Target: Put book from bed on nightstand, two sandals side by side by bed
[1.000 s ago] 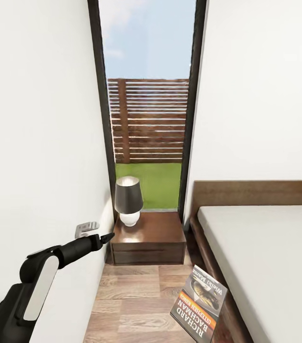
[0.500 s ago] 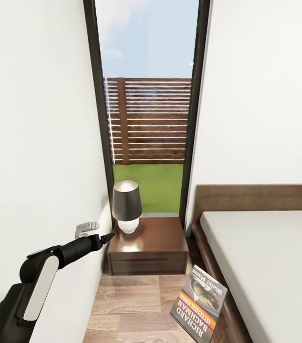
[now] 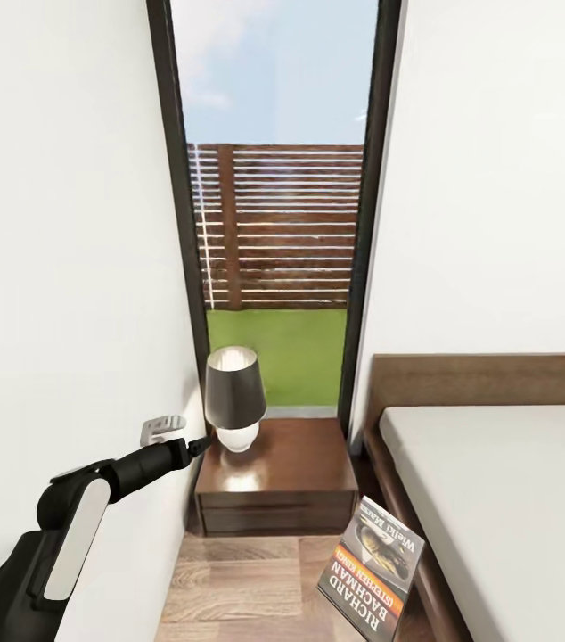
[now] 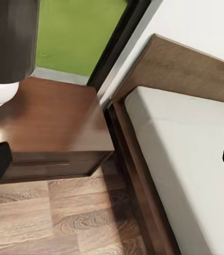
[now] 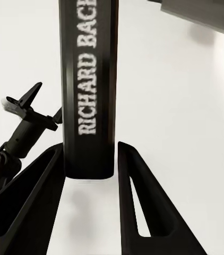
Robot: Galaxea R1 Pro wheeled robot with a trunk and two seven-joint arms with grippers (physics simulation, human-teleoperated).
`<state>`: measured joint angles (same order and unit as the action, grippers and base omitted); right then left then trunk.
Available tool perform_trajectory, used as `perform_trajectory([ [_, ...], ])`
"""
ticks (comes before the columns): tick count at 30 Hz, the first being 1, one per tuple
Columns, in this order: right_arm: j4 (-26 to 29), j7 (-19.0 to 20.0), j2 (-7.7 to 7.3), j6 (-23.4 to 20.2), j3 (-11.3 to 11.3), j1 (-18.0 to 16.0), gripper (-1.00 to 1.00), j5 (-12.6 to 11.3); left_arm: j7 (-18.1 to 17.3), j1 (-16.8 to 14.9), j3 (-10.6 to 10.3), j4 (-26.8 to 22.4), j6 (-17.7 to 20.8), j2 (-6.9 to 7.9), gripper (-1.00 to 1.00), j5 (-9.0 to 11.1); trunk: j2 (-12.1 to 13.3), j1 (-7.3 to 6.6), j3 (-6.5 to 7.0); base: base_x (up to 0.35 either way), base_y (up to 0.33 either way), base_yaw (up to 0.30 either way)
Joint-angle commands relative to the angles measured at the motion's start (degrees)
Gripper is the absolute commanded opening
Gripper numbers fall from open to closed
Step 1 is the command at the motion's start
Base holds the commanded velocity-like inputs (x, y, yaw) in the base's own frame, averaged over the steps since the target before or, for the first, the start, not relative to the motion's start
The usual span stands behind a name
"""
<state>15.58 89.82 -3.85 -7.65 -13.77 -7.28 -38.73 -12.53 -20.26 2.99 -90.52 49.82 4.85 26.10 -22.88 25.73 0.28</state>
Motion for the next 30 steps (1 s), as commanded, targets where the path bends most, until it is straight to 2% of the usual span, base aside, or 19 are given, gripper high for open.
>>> perform_trajectory([
  [1, 0.0, 0.2, 0.0, -0.6, 0.1, 0.0, -1.0, -0.3, -0.4, 0.0, 0.1, 0.0, 0.3, -0.01, 1.0, -0.2, 0.0, 0.05, -0.02, 0.29, 0.0, 0.0],
  [21, -0.1, 0.2, 0.06, -0.6, 0.1, 0.0, -1.0, -0.4, -0.4, 0.0, 0.1, 0.0, 0.3, -0.01, 1.0, -0.2, 0.0, 0.05, -0.02, 0.285, 0.0, 0.0],
  [30, -0.7, 0.2, 0.01, -0.6, 0.1, 0.0, -1.0, -0.5, -0.4, 0.0, 0.1, 0.0, 0.3, -0.01, 1.0, -0.2, 0.0, 0.05, -0.02, 0.104, 0.0, 0.0],
])
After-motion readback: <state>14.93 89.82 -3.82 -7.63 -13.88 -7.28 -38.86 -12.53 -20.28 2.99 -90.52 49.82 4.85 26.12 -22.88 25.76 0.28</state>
